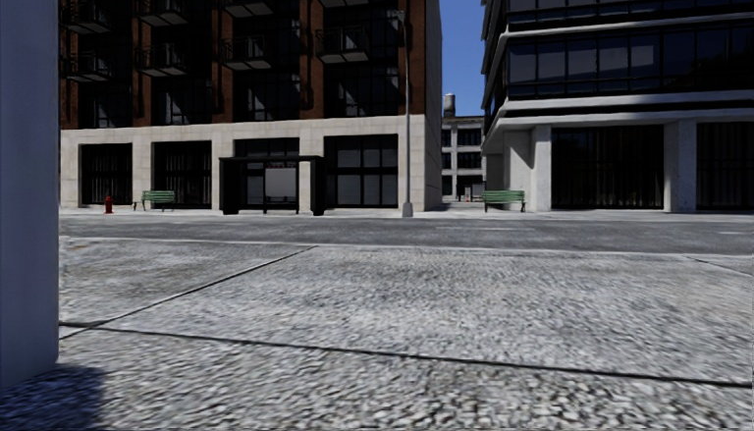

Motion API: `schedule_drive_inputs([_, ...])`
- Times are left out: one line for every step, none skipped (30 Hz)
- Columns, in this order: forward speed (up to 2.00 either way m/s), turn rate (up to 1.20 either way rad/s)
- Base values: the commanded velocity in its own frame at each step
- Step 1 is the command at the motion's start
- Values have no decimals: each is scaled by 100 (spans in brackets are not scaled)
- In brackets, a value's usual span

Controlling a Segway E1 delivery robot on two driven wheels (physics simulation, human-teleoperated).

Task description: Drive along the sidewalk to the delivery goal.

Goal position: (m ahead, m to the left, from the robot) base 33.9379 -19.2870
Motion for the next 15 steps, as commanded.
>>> schedule_drive_inputs([200,36])
schedule_drive_inputs([200,46])
schedule_drive_inputs([200,52])
schedule_drive_inputs([200,53])
schedule_drive_inputs([200,53])
schedule_drive_inputs([200,54])
schedule_drive_inputs([200,56])
schedule_drive_inputs([200,57])
schedule_drive_inputs([200,57])
schedule_drive_inputs([200,58])
schedule_drive_inputs([200,58])
schedule_drive_inputs([200,58])
schedule_drive_inputs([200,58])
schedule_drive_inputs([200,58])
schedule_drive_inputs([200,58])
